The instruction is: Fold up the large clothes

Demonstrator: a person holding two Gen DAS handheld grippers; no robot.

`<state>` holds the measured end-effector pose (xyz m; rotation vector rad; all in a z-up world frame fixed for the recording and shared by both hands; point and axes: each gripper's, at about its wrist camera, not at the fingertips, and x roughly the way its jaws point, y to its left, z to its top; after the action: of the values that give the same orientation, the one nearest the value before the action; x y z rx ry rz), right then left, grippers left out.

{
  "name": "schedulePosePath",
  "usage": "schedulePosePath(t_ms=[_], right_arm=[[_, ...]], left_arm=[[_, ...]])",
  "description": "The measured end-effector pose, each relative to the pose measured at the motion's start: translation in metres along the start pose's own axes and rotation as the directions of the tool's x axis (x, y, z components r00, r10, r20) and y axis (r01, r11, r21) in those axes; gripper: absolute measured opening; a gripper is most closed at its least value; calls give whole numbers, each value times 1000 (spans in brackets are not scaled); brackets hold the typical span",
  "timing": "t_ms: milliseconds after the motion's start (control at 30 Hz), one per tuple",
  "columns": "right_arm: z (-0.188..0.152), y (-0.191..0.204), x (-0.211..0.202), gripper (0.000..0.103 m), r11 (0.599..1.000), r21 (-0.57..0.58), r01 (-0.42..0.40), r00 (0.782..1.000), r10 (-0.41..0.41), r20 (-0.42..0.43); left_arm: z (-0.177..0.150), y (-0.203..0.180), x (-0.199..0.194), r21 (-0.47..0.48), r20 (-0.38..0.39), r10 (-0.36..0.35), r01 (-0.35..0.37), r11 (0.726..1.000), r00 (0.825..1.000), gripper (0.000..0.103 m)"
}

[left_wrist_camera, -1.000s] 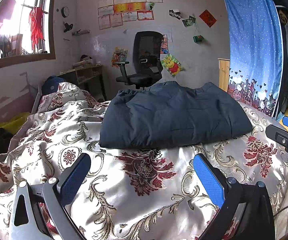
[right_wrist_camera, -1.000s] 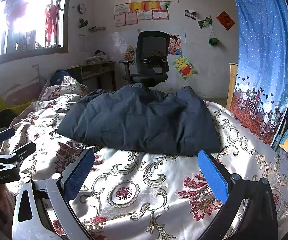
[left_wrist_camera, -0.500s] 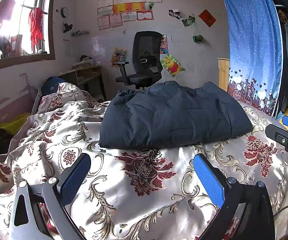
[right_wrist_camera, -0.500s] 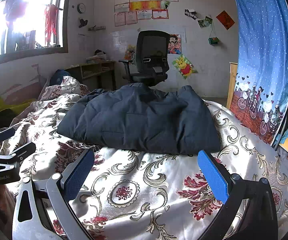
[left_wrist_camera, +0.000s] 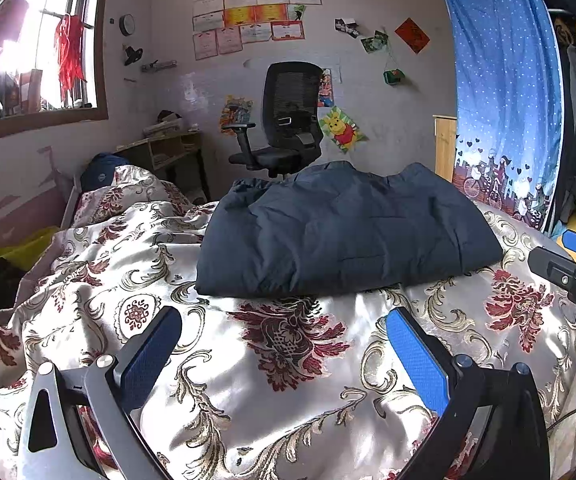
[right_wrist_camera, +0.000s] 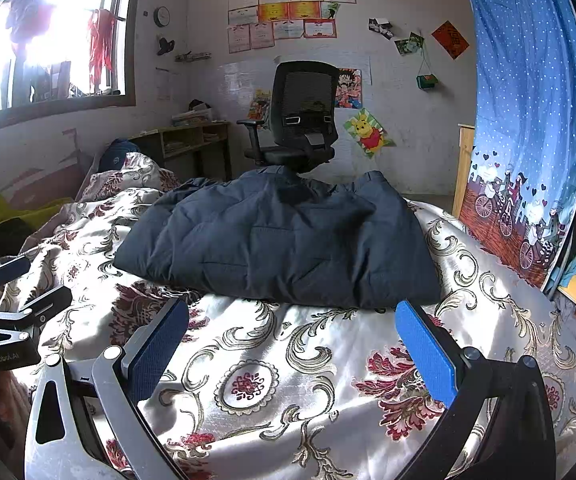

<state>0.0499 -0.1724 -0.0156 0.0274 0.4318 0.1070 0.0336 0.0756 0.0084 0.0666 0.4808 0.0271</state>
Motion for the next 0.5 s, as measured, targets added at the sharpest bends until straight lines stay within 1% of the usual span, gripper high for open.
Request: schedulePosePath(t_ms=[100, 233, 500], right_arm=[[0, 0, 0, 102, 1000, 1, 1, 1000, -1, -1], [0, 0, 0, 102, 1000, 0, 1, 1000, -1, 0], [1, -1, 0, 102, 1000, 0, 0, 1000, 0, 0]], left_arm=[[2, 3, 1, 2, -7, -11, 11, 1000, 1000, 103], [2, 2, 4, 22, -14, -3, 3, 1000, 1000, 103], [0, 8, 4, 61, 0, -10, 10, 998, 1000, 103]])
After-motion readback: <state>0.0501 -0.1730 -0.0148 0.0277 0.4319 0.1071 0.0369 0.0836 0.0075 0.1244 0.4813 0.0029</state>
